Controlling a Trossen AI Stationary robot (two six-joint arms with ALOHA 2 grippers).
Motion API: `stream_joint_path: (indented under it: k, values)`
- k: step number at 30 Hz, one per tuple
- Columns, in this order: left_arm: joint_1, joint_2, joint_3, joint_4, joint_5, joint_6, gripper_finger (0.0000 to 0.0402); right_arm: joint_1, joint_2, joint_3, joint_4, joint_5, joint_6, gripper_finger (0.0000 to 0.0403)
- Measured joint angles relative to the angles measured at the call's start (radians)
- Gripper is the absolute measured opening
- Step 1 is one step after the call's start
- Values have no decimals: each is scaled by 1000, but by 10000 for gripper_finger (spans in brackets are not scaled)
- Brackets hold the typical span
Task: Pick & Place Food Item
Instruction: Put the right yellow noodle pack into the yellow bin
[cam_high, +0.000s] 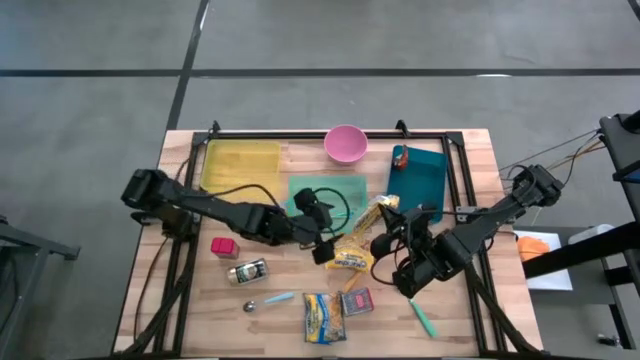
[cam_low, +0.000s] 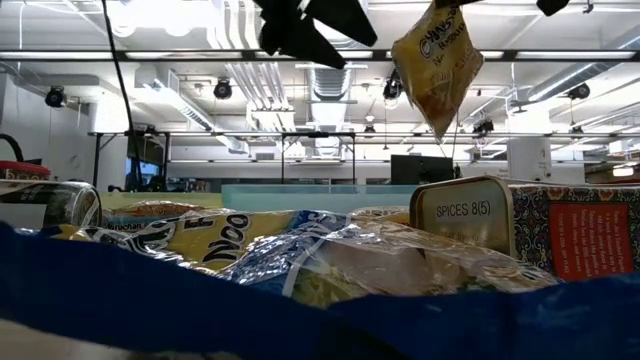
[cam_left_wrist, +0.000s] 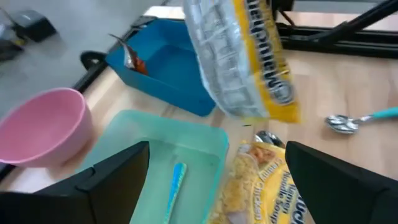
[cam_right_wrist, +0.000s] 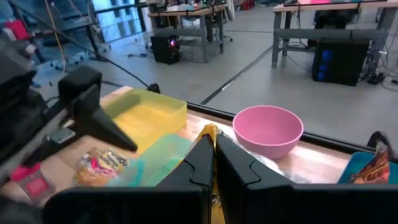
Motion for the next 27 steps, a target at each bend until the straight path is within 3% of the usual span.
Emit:
stream_joint_path:
  k: [19, 27]
  values:
    - [-16, 70, 12, 141, -63, 58, 385, -33, 0, -7, 415, 26, -409, 8]
    - [-15, 70, 11, 201, -65, 43, 385, -33, 18, -11, 449, 9, -415, 8]
